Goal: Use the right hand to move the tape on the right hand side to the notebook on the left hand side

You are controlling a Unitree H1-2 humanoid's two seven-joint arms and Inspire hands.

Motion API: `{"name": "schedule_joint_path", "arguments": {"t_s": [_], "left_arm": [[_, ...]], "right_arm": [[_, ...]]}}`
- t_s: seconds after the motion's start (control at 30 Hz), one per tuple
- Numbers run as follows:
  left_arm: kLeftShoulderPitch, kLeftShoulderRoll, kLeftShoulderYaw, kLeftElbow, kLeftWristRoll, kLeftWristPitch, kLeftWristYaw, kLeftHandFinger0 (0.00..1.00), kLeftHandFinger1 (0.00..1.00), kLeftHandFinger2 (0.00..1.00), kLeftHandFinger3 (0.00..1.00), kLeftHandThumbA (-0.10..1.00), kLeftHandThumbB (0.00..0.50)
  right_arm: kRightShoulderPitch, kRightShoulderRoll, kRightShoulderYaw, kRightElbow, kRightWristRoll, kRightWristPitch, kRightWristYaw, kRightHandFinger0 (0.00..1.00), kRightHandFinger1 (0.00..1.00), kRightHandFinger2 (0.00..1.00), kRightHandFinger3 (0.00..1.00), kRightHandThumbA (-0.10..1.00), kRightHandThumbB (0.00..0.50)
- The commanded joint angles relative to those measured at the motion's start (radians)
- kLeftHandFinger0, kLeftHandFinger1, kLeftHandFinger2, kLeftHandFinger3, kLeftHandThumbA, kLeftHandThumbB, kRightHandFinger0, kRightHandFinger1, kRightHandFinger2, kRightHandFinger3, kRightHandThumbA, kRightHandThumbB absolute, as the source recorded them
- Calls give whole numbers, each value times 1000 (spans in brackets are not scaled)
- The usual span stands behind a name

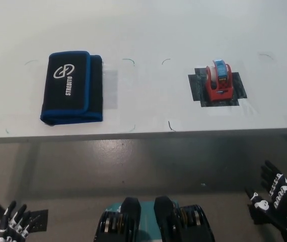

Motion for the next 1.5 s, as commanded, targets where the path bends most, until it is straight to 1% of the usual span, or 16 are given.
{"name": "schedule_joint_path", "arguments": {"t_s": [0.0, 0.07, 0.1, 0.13, 0.2, 0.27, 0.37, 0.5, 0.57, 0.6, 0.63, 0.67, 0.87, 0.97, 1.2, 1.47], "left_arm": [[-12, 28, 1, 8, 41, -89, -17, 1000, 1000, 1000, 1000, 862, 236], [-12, 33, -2, 18, 57, -103, -16, 1000, 1000, 1000, 1000, 895, 264], [-12, 34, -3, 19, 59, -106, -15, 1000, 1000, 1000, 1000, 897, 264], [-10, 39, -11, 23, 89, -114, -10, 996, 1000, 1000, 1000, 949, 300], [11, 57, -5, 16, 92, -115, -15, 999, 1000, 1000, 1000, 925, 270], [12, 64, -16, 13, 127, -127, -11, 1000, 1000, 1000, 1000, 915, 276], [22, 67, -35, 6, 150, -142, -13, 1000, 1000, 1000, 1000, 861, 324], [24, 73, -46, 2, 168, -151, -13, 990, 1000, 1000, 1000, 864, 325], [42, 71, -53, -16, 161, -143, -19, 994, 1000, 1000, 1000, 863, 337], [50, 72, -57, -25, 162, -143, -22, 994, 1000, 1000, 1000, 860, 328], [51, 72, -58, -27, 163, -145, -22, 994, 1000, 1000, 1000, 860, 328], [57, 70, -65, -37, 161, -148, -26, 990, 1000, 1000, 1000, 848, 285], [63, 71, -95, -40, 173, -162, -31, 989, 1000, 1000, 1000, 841, 228], [55, 68, -107, -38, 180, -165, -26, 995, 1000, 1000, 1000, 835, 224], [41, 77, -109, -49, 171, -140, -20, 994, 1000, 1000, 1000, 806, 214], [41, 74, -114, -62, 205, -143, -7, 963, 1000, 1000, 1000, 712, 156]], "right_arm": [[-26, -8, 2, -11, -114, -156, -37, 1000, 1000, 1000, 1000, 469, 404], [-25, -10, 2, -21, -134, -171, -40, 1000, 1000, 1000, 1000, 436, 428], [-25, -10, 1, -22, -138, -174, -40, 1000, 1000, 1000, 1000, 502, 484], [-32, -18, 1, -52, -217, -199, -69, 1000, 1000, 1000, 1000, 497, 500], [-27, -11, 14, -66, -269, -204, -81, 1000, 1000, 1000, 1000, 554, 487], [-58, -21, 10, -85, -280, -165, -75, 1000, 1000, 1000, 1000, 615, 431], [-107, -27, -5, -100, -285, -92, -74, 1000, 1000, 1000, 1000, 588, 406], [-173, -35, -23, -83, -315, -69, -89, 1000, 1000, 1000, 1000, 550, 430], [-231, -43, -42, -51, -294, -59, -90, 1000, 1000, 1000, 1000, 481, 470], [-254, -48, -50, -34, -291, -58, -92, 1000, 1000, 1000, 1000, 474, 499], [-265, -50, -52, -26, -291, -58, -92, 1000, 1000, 1000, 1000, 474, 500], [-346, -67, -65, 34, -279, -49, -93, 1000, 1000, 1000, 1000, 471, 500], [-479, -120, -61, 115, -340, 36, -91, 1000, 1000, 1000, 1000, 540, 500], [-512, -142, -61, 142, -362, 5, -108, 1000, 1000, 1000, 1000, 514, 500], [-689, -191, -62, 364, -356, -47, -125, 1000, 1000, 1000, 1000, 586, 500], [-781, -238, -26, 546, -354, -59, -94, 1000, 1000, 1000, 1000, 601, 474]]}}
